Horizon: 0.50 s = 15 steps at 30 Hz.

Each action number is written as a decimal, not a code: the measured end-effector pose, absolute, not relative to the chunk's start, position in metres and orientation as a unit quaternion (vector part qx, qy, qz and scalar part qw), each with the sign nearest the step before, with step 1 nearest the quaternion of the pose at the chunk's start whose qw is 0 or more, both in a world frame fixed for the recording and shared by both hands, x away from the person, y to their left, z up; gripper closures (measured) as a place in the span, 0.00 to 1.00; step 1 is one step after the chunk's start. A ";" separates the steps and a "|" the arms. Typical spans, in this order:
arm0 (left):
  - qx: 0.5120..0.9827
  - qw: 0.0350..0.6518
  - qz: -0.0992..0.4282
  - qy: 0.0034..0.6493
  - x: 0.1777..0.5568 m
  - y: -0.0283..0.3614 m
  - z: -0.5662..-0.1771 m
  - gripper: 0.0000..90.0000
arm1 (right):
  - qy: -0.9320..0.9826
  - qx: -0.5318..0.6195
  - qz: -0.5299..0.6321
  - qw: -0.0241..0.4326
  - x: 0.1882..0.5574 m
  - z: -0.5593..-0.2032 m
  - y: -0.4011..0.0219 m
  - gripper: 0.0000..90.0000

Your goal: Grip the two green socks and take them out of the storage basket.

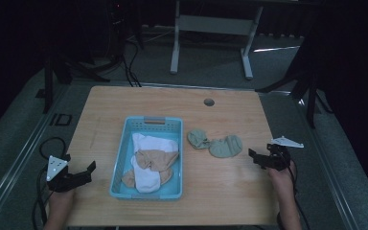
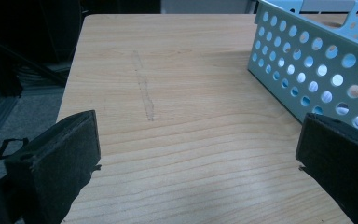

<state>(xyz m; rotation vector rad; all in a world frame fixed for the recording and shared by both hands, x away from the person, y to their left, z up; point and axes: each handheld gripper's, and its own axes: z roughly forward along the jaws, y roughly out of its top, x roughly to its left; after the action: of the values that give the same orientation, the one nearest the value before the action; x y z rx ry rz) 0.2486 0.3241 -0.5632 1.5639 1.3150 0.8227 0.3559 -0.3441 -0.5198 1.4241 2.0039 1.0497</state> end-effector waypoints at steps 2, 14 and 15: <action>0.633 0.453 0.333 0.533 0.249 0.324 -0.563 0.00 | 0.730 0.521 0.377 0.231 0.355 -0.522 -0.347 0.14; 0.634 0.454 0.332 0.530 0.248 0.324 -0.563 0.00 | 0.726 0.538 0.361 0.232 0.351 -0.537 -0.359 0.15; 0.634 0.455 0.331 0.530 0.248 0.324 -0.563 0.00 | 0.724 0.539 0.362 0.234 0.350 -0.538 -0.359 0.15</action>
<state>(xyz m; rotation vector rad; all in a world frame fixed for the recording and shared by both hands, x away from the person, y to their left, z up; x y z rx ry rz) 0.2485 0.3242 -0.5633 1.5650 1.3087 0.8175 0.3504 -0.3591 -0.5378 1.4805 1.9878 0.9927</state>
